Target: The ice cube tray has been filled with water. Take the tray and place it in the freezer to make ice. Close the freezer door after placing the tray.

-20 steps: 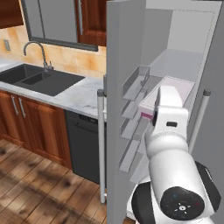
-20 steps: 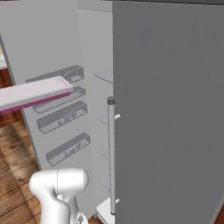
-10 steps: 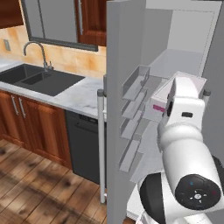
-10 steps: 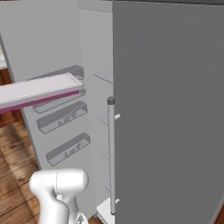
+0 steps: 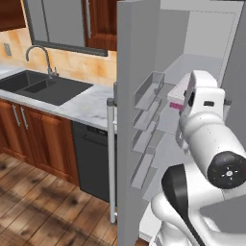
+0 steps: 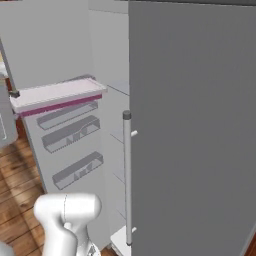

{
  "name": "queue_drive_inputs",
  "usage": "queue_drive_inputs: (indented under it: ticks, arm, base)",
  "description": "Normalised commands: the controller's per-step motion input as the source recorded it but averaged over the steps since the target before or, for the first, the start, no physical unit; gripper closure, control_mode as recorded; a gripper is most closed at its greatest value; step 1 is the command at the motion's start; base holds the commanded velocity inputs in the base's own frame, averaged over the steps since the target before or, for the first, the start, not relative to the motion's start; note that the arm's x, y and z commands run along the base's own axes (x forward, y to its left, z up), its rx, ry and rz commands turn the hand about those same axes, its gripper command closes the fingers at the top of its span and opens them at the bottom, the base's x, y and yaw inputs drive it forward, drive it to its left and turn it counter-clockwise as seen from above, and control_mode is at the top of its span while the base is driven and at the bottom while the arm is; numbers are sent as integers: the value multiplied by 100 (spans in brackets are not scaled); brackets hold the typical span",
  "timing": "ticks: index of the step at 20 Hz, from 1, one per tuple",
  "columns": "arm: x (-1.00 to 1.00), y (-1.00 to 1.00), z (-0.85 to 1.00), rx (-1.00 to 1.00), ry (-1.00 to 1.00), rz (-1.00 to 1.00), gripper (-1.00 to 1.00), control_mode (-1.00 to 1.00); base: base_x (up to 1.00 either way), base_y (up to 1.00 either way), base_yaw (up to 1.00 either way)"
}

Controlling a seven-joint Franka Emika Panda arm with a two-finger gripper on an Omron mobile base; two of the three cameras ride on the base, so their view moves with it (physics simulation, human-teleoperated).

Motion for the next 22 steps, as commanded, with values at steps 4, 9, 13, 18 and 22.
queue_drive_inputs:
  ticks: [4, 9, 13, 18, 22]
  arm:
    - [33, -18, 0, 0, 0, 9, 100, -100]
    - [16, -30, 0, 0, 0, 2, 100, -100]
    - [22, -32, 0, 0, 0, 0, 100, -100]
    - [40, -12, 0, 0, 0, 0, 100, -100]
    - [47, 0, 0, 0, 0, 0, 100, -100]
  base:
    - [0, 0, 0]
    - [0, 0, 0]
    - [0, 0, 0]
    - [0, 0, 0]
    - [0, 0, 0]
